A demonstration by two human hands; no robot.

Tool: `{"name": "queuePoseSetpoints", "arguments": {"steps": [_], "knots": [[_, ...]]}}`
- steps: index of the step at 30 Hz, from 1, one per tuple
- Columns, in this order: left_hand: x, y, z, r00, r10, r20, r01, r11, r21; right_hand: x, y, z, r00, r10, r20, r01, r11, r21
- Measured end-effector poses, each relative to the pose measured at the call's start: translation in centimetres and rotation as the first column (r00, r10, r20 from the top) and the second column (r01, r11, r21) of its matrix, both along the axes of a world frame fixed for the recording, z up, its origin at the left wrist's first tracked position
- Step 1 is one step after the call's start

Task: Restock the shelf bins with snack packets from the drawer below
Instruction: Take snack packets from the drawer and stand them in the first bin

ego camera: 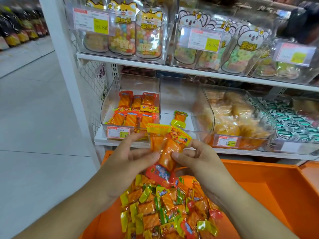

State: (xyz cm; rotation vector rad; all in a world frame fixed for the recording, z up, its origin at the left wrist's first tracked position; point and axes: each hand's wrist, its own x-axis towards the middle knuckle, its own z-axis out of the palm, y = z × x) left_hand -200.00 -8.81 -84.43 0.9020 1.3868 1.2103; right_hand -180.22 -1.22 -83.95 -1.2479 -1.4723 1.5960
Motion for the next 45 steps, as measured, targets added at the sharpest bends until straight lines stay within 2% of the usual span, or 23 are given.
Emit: {"name": "queuePoseSetpoints", "arguments": {"steps": [3,5,9,14,23,25,27,30,33,36,39,42,45], "knots": [[-0.5,0.4,-0.1,0.985,0.008,0.171,-0.005,1.0,-0.016,0.0,0.1,0.2,0.999,0.002,-0.041,-0.003,1.0,-0.015],[-0.6,0.4,-0.3,0.975,-0.021,0.223,0.027,0.999,-0.027,0.0,0.0,-0.1,0.999,0.012,-0.036,-0.012,1.0,0.002],[-0.7,0.5,-0.1,0.973,-0.072,0.218,0.083,0.996,-0.04,-0.1,0.1,-0.3,1.0,-0.003,-0.009,0.003,0.999,0.043],[-0.8,0.4,-0.2,0.976,-0.131,0.175,0.142,0.988,-0.053,0.2,-0.1,-0.1,0.997,0.032,-0.07,-0.031,0.999,0.013],[-1.1,-0.2,0.0,0.902,-0.265,0.339,0.322,0.939,-0.121,0.2,-0.5,-0.1,0.987,0.125,-0.104,-0.125,0.992,0.009],[-1.3,-0.1,0.1,0.934,-0.219,0.283,0.264,0.955,-0.132,0.4,-0.2,0.2,0.989,0.105,-0.101,-0.104,0.994,0.022],[-1.5,0.2,0.1,0.978,-0.114,0.173,0.136,0.983,-0.122,0.8,0.2,0.6,0.995,0.058,-0.078,-0.055,0.998,0.044],[-1.8,0.4,0.4,1.0,0.013,0.018,-0.012,0.995,-0.095,1.4,0.6,0.8,0.995,0.023,-0.095,-0.02,0.999,0.035],[-2.0,0.5,0.2,0.998,0.067,-0.02,-0.068,0.992,-0.104,1.3,0.4,1.1,0.992,0.028,-0.124,-0.025,0.999,0.031],[-1.5,0.6,0.1,0.998,0.046,0.042,-0.04,0.99,-0.132,0.8,0.2,0.8,0.991,-0.003,-0.135,0.012,0.998,0.07],[-0.6,0.1,0.2,0.992,-0.054,0.117,0.065,0.994,-0.093,0.2,0.0,0.0,0.997,-0.071,-0.032,0.076,0.984,0.164],[-0.2,-0.3,-0.2,0.977,-0.205,-0.058,0.202,0.978,-0.051,-0.5,-0.4,-0.6,0.989,-0.096,0.114,0.059,0.954,0.294],[-0.3,-0.2,-0.7,0.963,-0.208,-0.169,0.202,0.978,-0.053,-0.9,-0.9,-0.8,0.961,-0.125,0.246,0.03,0.933,0.358]]}}
